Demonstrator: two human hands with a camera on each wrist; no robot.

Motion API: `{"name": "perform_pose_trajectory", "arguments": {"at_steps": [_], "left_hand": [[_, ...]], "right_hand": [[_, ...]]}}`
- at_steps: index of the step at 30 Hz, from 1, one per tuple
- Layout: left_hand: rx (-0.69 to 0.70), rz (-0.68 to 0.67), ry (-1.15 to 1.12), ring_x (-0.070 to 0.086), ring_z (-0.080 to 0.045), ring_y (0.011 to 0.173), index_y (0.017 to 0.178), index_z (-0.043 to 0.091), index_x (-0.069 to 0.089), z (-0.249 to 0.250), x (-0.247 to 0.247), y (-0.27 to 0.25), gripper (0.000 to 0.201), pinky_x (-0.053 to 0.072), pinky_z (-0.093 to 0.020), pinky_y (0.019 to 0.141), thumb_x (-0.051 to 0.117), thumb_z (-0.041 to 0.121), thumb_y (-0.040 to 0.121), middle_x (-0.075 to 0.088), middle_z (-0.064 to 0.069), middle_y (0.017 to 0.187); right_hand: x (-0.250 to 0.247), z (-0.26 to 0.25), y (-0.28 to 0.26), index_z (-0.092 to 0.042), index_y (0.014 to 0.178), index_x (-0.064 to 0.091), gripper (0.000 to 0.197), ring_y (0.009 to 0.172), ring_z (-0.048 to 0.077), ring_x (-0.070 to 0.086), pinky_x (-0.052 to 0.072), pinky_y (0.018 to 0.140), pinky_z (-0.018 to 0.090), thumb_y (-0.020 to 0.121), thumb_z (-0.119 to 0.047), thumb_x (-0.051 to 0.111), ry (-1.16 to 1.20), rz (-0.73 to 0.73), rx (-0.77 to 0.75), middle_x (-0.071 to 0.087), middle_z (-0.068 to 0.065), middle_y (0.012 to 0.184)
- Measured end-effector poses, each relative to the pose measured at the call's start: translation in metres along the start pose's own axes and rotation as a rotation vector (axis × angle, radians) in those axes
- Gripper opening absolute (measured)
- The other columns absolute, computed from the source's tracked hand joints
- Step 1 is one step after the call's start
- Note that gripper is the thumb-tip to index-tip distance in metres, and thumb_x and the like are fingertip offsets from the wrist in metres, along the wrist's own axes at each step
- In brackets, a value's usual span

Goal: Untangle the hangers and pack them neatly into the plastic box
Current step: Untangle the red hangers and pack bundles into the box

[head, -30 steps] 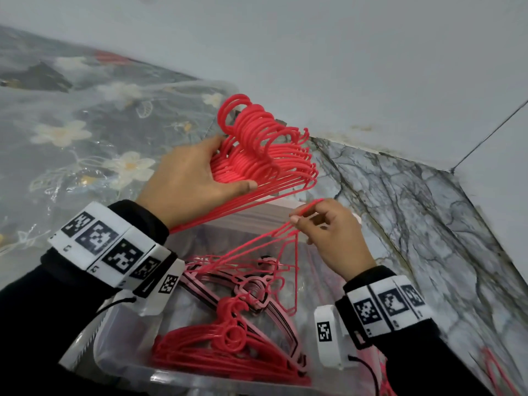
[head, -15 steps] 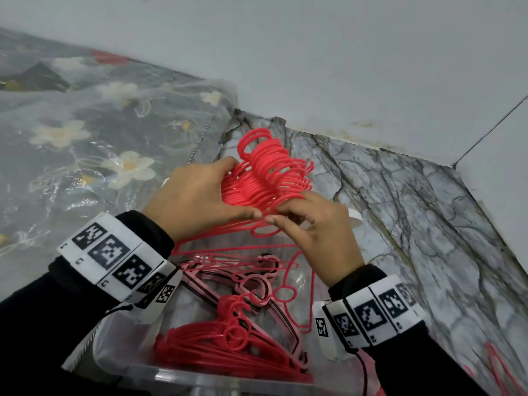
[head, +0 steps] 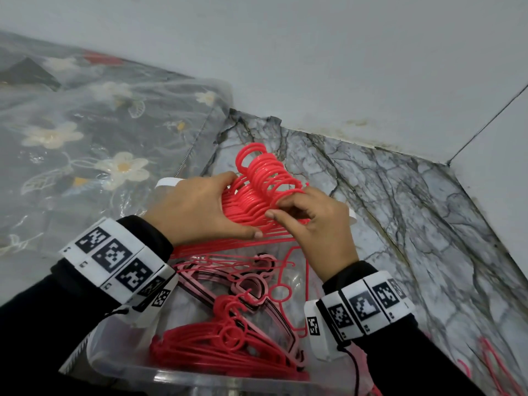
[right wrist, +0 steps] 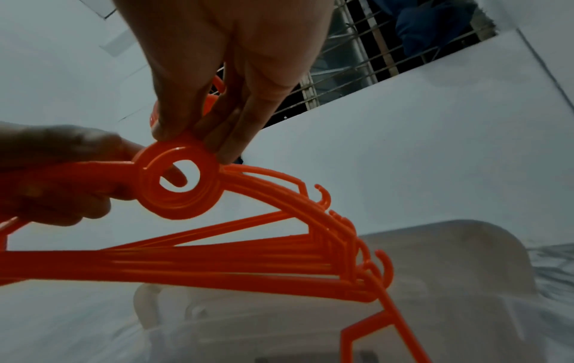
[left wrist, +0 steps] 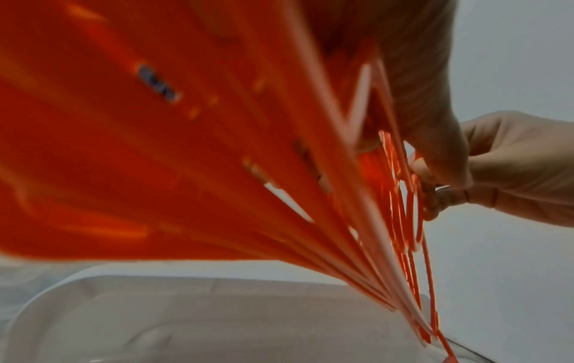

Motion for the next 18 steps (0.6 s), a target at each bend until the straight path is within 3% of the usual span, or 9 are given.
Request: {"name": "perform_pose_trajectory", "arguments": {"at_steps": [3,6,9,11,14,16,18], "left_hand": [[0.014,-0.029,0.026,0.064,-0.018,0.084,0.117,0.028,0.050,0.002,0.003,0.000,0.078,0.045,-0.028,0.072,0.070,0.069,0.054,0.069,0.006,0.094],[0.021,-0.022,0.063,0.064,-0.021,0.081,0.114,0.028,0.048,-0.001,-0.004,0.000,0.070,0.050,-0.033,0.074,0.058,0.066,0.056,0.067,0.005,0.089],[0.029,0.017,0.063,0.062,-0.022,0.073,0.104,0.026,0.050,-0.006,-0.017,-0.002,0.064,0.045,-0.029,0.066,0.049,0.064,0.053,0.061,0.009,0.077],[0.039,0.029,0.092,0.060,-0.024,0.070,0.103,0.021,0.050,-0.011,-0.022,-0.003,0.059,0.038,-0.028,0.063,0.052,0.058,0.056,0.059,0.006,0.074],[0.041,0.012,0.101,0.059,-0.023,0.067,0.105,0.023,0.048,-0.018,-0.023,-0.003,0.059,0.041,-0.028,0.063,0.053,0.055,0.056,0.064,0.003,0.079],[0.025,-0.004,0.087,0.059,-0.021,0.068,0.105,0.025,0.047,-0.021,-0.022,-0.003,0.058,0.045,-0.030,0.064,0.054,0.055,0.055,0.064,0.005,0.080],[0.014,-0.012,0.067,0.060,-0.019,0.068,0.106,0.027,0.046,-0.023,-0.021,-0.002,0.059,0.049,-0.033,0.066,0.057,0.055,0.055,0.065,0.006,0.081]], "right_hand": [[0.002,0.001,0.000,-0.010,0.076,0.073,0.012,0.071,0.000,0.057,0.048,0.069,0.014,0.073,-0.020,0.079,0.003,0.015,0.003,0.061,-0.008,0.077],[0.001,0.007,0.003,-0.012,0.084,0.075,0.011,0.071,0.009,0.063,0.055,0.068,0.021,0.074,-0.016,0.079,0.122,-0.070,0.060,0.066,-0.003,0.082],[-0.011,0.032,0.008,-0.017,0.080,0.074,0.009,0.064,0.018,0.066,0.056,0.064,0.030,0.078,-0.009,0.074,0.302,-0.085,0.242,0.070,-0.004,0.071],[-0.019,0.063,0.007,-0.022,0.073,0.070,0.017,0.057,0.018,0.064,0.055,0.057,0.030,0.081,-0.006,0.071,0.229,-0.079,0.414,0.067,-0.004,0.061],[-0.006,0.105,-0.011,-0.014,0.082,0.067,0.008,0.064,0.017,0.060,0.050,0.062,0.029,0.080,-0.007,0.071,-0.090,-0.346,0.614,0.063,-0.001,0.069],[0.016,0.119,-0.031,-0.007,0.099,0.065,0.021,0.073,0.016,0.056,0.046,0.067,0.029,0.079,-0.010,0.070,-0.221,-0.554,0.664,0.061,0.002,0.080],[0.037,0.120,-0.043,-0.007,0.107,0.062,0.029,0.079,0.014,0.055,0.042,0.070,0.023,0.080,-0.014,0.071,-0.229,-0.614,0.669,0.061,0.003,0.090]]}}
Point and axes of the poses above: each hand's wrist, its own y-axis towards the middle knuckle, its own x-axis out of the palm, z = x × y, the point moved 6 cm from there along y, towards the middle knuckle
